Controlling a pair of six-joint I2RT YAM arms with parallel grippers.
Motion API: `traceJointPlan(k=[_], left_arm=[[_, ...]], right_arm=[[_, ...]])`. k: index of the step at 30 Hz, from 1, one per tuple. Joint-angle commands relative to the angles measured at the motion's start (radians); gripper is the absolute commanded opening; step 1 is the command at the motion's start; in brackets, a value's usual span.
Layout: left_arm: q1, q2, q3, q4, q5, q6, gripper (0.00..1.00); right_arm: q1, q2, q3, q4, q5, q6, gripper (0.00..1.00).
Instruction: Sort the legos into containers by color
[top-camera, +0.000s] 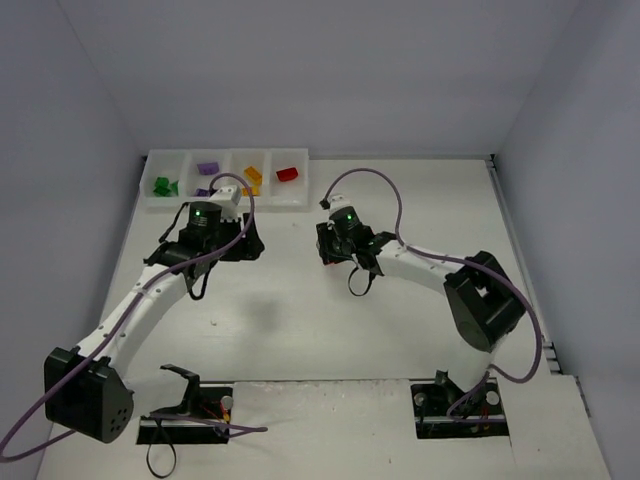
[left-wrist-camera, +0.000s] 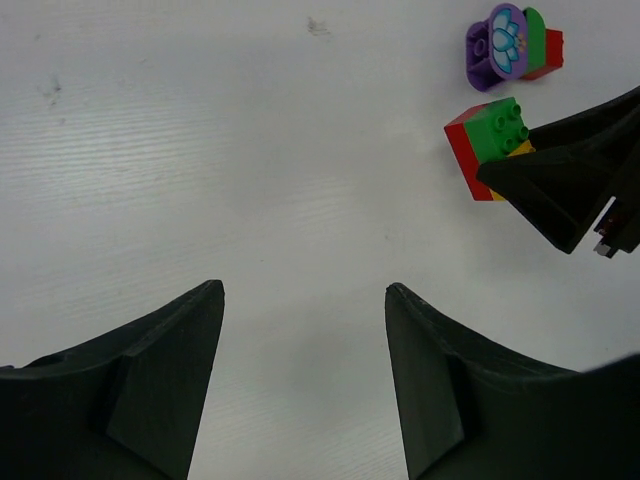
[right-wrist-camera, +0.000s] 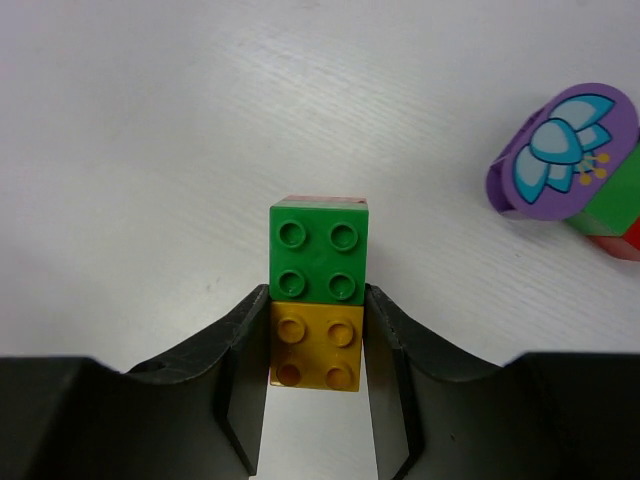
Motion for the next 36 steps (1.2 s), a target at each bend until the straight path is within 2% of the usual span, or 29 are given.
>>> traceJointPlan(k=[1, 3, 7, 13, 20, 29, 36], left_arm=[[-0.01, 0.016, 0.017, 0.116, 0.124, 0.093, 0.59], [-0.008, 0.027, 0.02, 0.139, 0.201, 0.137, 0.6], [-0.01, 0.03, 0.035, 0.185, 0.342, 0.211, 0.64], [-0.019, 0.06, 0.078, 0.276, 0.59, 0.285, 0.65], [-0.085, 0.108, 0.155, 0.312, 0.65, 0.377, 0.67], [-0.134, 0.152, 0.196, 0.335, 0.801, 0.513, 0.69], [-0.159, 0.16, 0.201, 0.316, 0.802, 0.566, 0.7]], right_arm=[[-0.033, -0.151, -0.064, 0.182, -0.235, -0.172, 0.0], [-0.061, -0.202, -0.116, 0.213, -0.371, -0.195, 0.0], [-0.134, -0.344, -0.175, 0.261, -0.528, -0.247, 0.0], [-0.231, -0.498, -0.216, 0.247, -0.816, -0.417, 0.0], [-0.263, -0.532, -0.204, 0.204, -1.08, -0.453, 0.0], [-0.265, -0.535, -0.193, 0.123, -1.183, -0.494, 0.0], [-0.263, -0.503, -0.166, 0.054, -1.194, -0.519, 0.0]])
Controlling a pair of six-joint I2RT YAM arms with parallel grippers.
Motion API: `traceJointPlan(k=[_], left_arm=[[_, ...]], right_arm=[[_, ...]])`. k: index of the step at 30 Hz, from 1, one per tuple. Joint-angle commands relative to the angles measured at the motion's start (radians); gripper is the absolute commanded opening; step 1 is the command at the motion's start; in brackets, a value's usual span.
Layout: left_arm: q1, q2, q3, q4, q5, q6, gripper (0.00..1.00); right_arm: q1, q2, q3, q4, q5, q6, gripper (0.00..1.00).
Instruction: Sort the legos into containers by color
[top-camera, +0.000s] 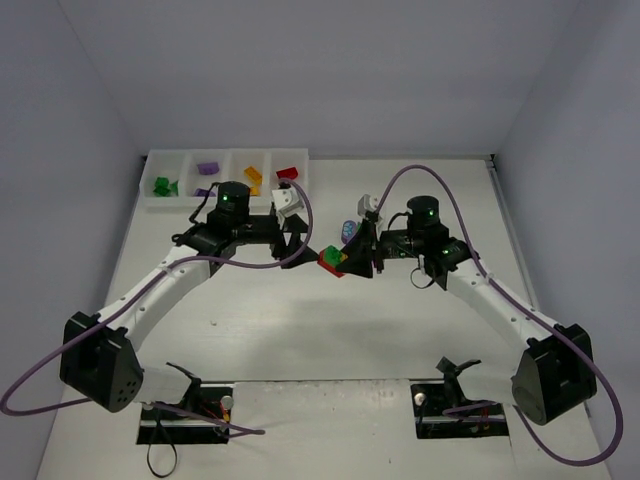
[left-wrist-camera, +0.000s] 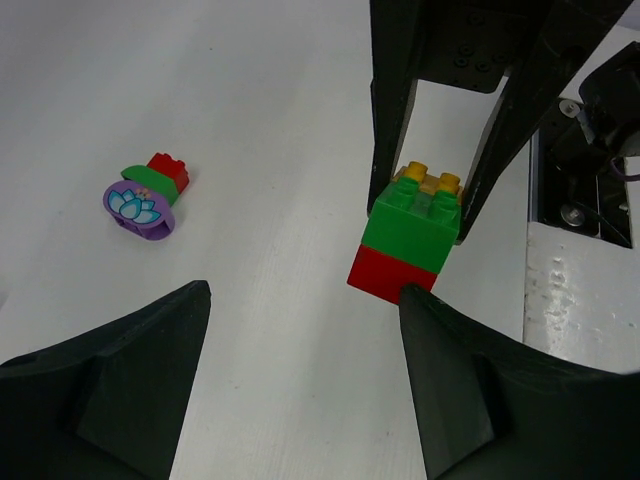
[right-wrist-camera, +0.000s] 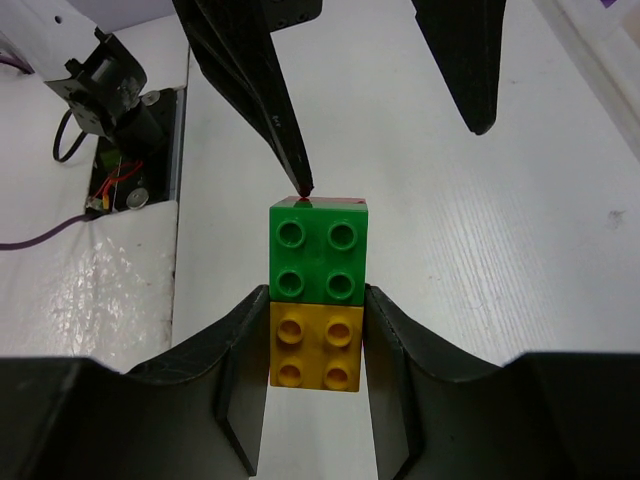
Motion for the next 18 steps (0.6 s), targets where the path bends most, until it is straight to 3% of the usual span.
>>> traceJointPlan(k=[1, 6, 13, 18], left_arm=[[-0.014, -0.008, 0.059, 0.047, 0.052, 0.063, 0.7], [-0.011, -0.034, 0.015, 0.005, -0.098, 0.077, 0.7], [-0.006, -0.079, -0.146, 0.119, -0.439, -0.111, 0.7], [-0.005, -0.134, -0.223, 0.137, -0.526, -0.138, 0.7]], right_arm=[[-0.001, 0.012, 0.054, 0.016, -0.013, -0.028, 0.0], [0.017, 0.039, 0.06, -0.047, 0.193, -0.035, 0.0], [0.16, 0.174, 0.074, -0.102, 0.605, -0.043, 0.04], [0.23, 0.285, 0.094, -0.102, 0.658, -0.063, 0.12]])
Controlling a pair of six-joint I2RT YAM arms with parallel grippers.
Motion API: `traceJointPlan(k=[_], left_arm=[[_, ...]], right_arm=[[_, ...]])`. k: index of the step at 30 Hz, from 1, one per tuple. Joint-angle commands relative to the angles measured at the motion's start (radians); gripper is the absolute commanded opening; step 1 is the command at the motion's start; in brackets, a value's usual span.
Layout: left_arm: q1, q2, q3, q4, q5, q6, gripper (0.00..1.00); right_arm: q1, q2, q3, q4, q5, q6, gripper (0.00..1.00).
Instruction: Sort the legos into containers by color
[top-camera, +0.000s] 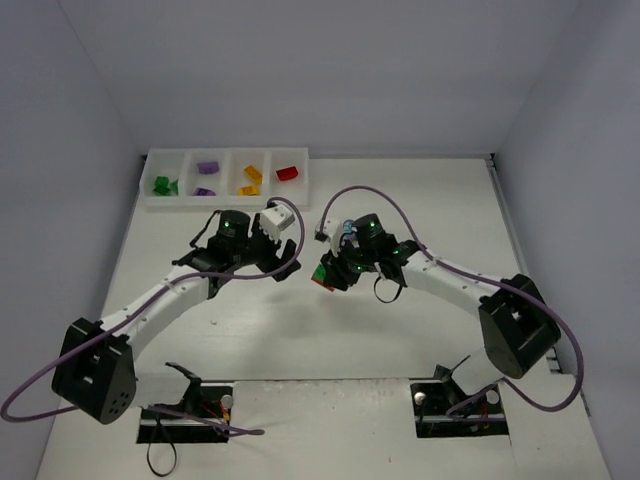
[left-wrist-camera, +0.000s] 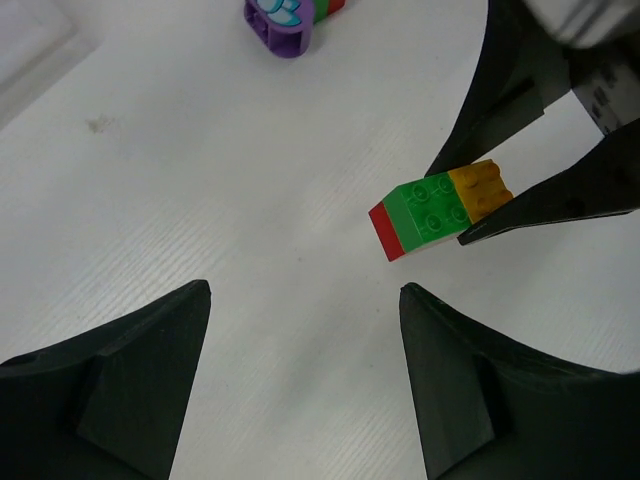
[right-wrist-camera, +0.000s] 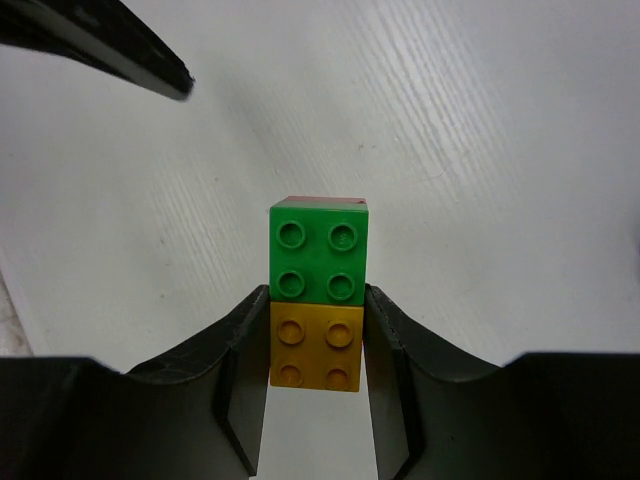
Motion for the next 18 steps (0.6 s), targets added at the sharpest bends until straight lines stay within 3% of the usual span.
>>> traceJointPlan(k=[1, 7, 10, 11, 18], left_arm=[[0.008, -0.084, -0.017, 0.097, -0.111, -0.033, 0.7], [0.014, -0.136, -0.063, 0.084, -0.149, -0.027, 0.7], [0.016, -0.145, -0.08, 0.077, -0.129, -0.021, 0.7], [0.016, -0.148, -0.086, 0.077, -0.121, 0.007, 0.7], [0.017, -0.147, -0.1, 0.076, -0.083, 0.064, 0.7]], right_arm=[[0.039, 0.064, 0.061, 0.019, 0.107, -0.049, 0.13], [0.101, 0.182, 0.113, -0.004, 0.17, -0.112, 0.18], [0.113, 0.222, 0.131, -0.016, 0.169, -0.134, 0.32], [0.118, 0.229, 0.133, -0.016, 0.169, -0.138, 0.4], [0.122, 0.227, 0.122, -0.018, 0.162, -0.146, 0.63]])
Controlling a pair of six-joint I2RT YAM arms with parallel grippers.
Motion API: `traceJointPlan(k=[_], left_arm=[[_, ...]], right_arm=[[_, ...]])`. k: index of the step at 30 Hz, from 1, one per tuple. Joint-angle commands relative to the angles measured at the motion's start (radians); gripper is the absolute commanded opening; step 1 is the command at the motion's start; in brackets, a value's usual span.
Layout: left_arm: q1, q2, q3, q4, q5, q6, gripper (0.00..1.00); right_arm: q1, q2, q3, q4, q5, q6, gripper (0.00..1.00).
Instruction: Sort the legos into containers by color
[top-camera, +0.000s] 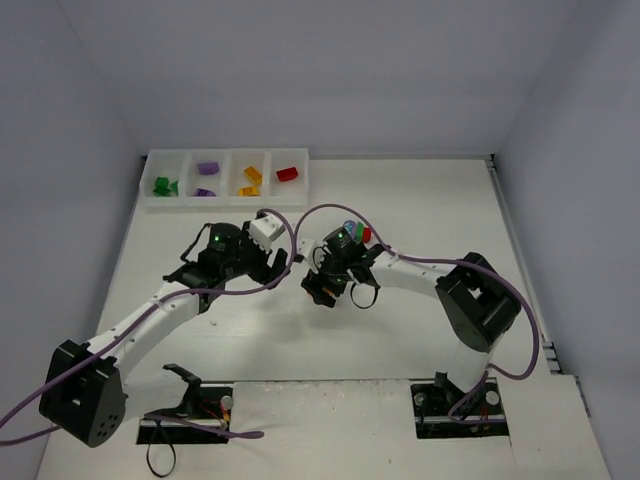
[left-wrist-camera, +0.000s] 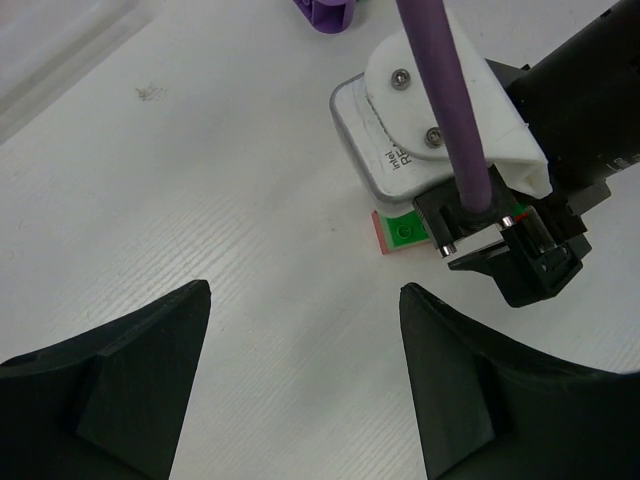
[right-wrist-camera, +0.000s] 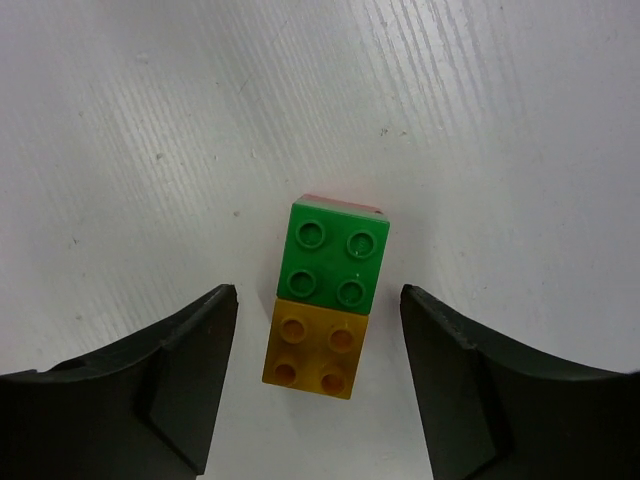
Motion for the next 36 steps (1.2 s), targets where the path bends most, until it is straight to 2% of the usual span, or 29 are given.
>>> traceJointPlan(k=[1, 7, 17, 22, 36], left_arm=[[0.004, -0.017, 0.028, 0.058, 0.042, 0.063, 0.7], [0.012, 0.011, 0.054, 0.058, 0.052, 0.1, 0.7], [0.027, 0.028, 0.05, 0.097, 0.102, 0.104, 0.7], [0.027, 0.034, 0.042, 0.125, 0.138, 0.102, 0.7], [0.059, 0.009, -0.007, 0.183, 0.178, 0.048, 0.7]], right_arm=[[0.002, -0.043, 0.032, 0.011, 0.011, -0.018, 0.65], [-0.004, -0.086, -0.005, 0.016, 0.025, 0.012, 0.66], [-0.01, -0.107, -0.078, 0.045, 0.045, 0.045, 0.57], [-0.019, -0.111, -0.117, 0.111, 0.034, 0.053, 0.54], [-0.05, -0.126, -0.132, 0.151, -0.004, 0.056, 0.54]])
